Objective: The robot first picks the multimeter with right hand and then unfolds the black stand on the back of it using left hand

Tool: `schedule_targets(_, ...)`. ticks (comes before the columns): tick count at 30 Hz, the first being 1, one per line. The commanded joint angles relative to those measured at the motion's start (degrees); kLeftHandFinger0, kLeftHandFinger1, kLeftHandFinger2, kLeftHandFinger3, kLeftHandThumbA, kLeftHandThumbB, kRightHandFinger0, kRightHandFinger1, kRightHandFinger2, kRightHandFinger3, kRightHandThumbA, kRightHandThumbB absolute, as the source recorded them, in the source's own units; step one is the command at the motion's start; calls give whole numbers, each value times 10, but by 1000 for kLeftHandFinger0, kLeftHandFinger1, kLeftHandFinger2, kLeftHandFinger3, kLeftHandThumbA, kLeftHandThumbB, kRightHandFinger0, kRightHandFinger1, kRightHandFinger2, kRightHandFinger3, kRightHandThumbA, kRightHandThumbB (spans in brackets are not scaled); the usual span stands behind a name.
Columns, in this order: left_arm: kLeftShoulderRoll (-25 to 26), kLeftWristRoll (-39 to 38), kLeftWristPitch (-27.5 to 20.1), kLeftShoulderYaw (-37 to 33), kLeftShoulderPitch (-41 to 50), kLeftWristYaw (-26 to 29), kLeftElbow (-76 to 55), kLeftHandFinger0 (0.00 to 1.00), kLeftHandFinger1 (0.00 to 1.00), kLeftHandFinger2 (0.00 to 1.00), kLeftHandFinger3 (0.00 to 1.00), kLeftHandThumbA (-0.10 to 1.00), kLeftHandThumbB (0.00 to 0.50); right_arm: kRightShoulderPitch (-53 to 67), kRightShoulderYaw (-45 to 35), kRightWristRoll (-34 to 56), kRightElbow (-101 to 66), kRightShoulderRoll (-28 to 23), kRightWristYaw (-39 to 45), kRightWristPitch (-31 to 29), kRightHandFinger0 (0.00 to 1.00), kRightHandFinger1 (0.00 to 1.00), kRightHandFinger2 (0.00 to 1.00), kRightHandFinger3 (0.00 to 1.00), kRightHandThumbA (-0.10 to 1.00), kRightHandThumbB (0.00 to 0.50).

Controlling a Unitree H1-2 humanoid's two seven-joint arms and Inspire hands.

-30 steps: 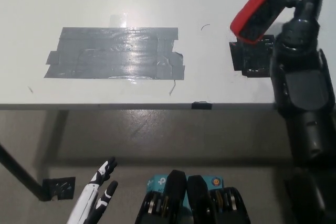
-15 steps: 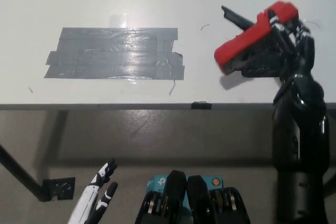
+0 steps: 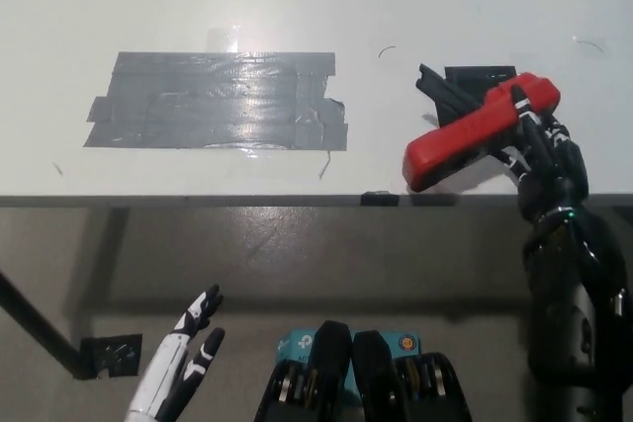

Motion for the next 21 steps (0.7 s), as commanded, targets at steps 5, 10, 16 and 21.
schedule_targets(5,-28,-13,-100,27,-65,60,2,1000,1000,1000,1000,1000,125,-20,68,440,-332,-35,97,0,17,471,750,943,-100,105)
schedule_targets(10,-42,12,-164,26,-71,92,5,1000,1000,1000,1000,1000,116,12,89,455,-356,-47,101,0,11,476,761,1000,-100,94)
schedule_targets(16,-55,9,-168,9,-73,89,-69,1000,1000,1000,1000,1000,97,32,122,482,-363,-66,116,0,0,458,746,918,-100,72)
schedule_targets(21,-68,16,-168,2,-89,85,-136,1000,1000,1000,1000,1000,93,43,143,474,-365,-72,133,0,0,481,786,892,-100,64)
